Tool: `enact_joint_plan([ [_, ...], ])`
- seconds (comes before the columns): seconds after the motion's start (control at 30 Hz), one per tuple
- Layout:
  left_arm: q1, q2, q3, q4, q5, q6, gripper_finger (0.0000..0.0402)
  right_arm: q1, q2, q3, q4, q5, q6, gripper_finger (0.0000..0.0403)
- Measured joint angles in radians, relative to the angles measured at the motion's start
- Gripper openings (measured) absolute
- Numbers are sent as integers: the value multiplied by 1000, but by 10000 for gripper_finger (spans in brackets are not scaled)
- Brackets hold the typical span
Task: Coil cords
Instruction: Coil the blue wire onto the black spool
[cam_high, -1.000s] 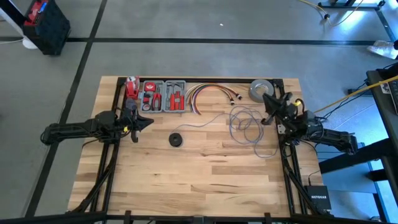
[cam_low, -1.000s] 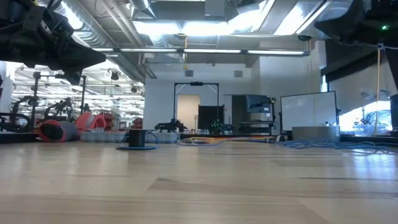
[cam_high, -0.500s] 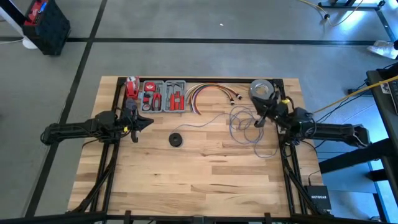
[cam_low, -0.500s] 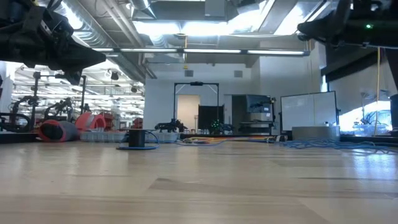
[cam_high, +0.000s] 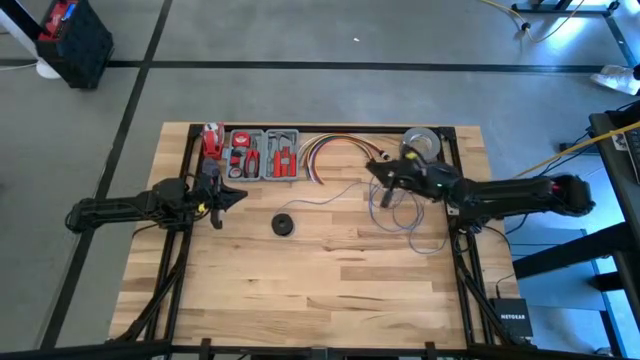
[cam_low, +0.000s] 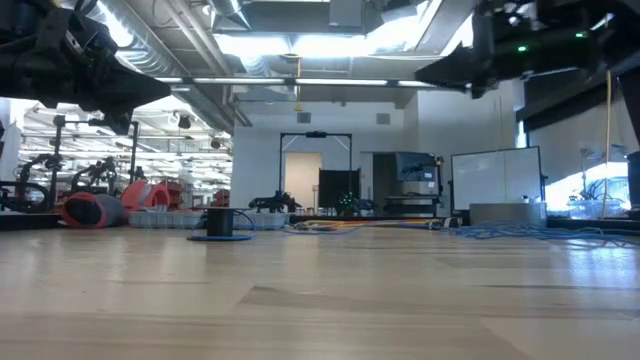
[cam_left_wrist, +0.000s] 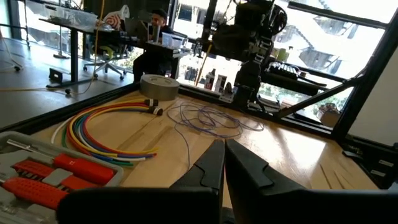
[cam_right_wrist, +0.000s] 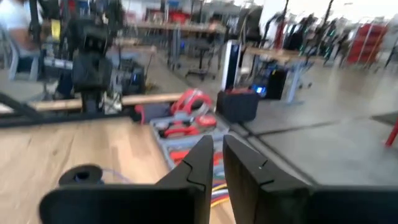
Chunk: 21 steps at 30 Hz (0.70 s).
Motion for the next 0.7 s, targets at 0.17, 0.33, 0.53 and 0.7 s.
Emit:
enact_joint_plan([
  [0.17, 0, 0, 0, 23, -1, 24, 8, 0, 126, 59, -3, -18, 10, 42],
  [0.33, 0, 1, 0, 72, -22, 3, 8, 0, 195, 90, -2, -21, 7, 42],
  [0.53, 0, 29, 2, 148, -22, 12, 8, 0, 242, 117, 12, -76, 11, 89],
  [0.7, 0, 110, 51, 174, -22, 60, 8, 0, 304, 158, 24, -115, 31, 165],
])
